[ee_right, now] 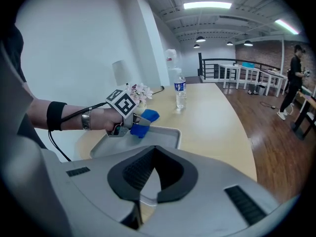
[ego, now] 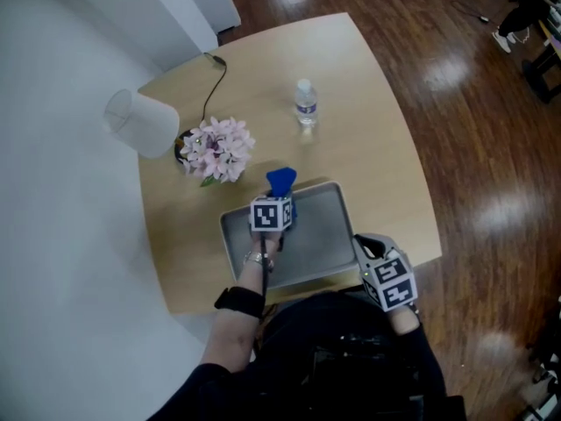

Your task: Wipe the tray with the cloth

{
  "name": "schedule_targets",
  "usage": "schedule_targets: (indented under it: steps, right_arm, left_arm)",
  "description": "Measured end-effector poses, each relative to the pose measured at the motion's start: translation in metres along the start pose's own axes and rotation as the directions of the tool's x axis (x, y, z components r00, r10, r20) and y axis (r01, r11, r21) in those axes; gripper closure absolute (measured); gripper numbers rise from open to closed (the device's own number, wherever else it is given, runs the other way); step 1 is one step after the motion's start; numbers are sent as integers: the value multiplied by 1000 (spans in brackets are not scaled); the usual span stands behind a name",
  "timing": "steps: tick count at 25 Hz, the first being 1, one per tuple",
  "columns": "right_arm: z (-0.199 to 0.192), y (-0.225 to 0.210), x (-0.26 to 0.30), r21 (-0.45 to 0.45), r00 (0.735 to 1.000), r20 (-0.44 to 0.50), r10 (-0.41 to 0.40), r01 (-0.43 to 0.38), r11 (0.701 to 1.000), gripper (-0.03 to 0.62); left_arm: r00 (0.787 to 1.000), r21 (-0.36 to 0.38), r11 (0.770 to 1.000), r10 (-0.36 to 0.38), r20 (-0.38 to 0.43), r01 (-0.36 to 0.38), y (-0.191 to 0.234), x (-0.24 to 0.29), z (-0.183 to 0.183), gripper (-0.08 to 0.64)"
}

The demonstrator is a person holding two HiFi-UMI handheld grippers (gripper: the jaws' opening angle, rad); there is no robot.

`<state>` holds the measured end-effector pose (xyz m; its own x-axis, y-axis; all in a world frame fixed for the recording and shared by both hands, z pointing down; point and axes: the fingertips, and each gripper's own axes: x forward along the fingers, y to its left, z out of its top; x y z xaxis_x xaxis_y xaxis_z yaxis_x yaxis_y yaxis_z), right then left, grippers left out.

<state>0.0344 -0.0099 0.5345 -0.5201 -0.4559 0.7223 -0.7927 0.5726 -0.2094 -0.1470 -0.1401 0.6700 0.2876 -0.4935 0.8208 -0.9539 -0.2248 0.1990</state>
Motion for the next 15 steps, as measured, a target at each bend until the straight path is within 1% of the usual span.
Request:
schedule_targets:
  steps: [6,12,15]
  right_arm:
    - [-7,-20,-5,40,1000,4,-14,14,999,588]
    - [-13,-33,-8,49,1000,-14,-14,15,999,588]
    - [-13,-38,-8,52,1000,-8,-12,12,999,588]
  left_arm:
    - [1000,51,998,-26,-2,26,-40,20,17,428]
    - [997,52,996,-72,-41,74,-76,35,21,428]
    - [996,62,995,-75,-50,78,-88,42,24,428]
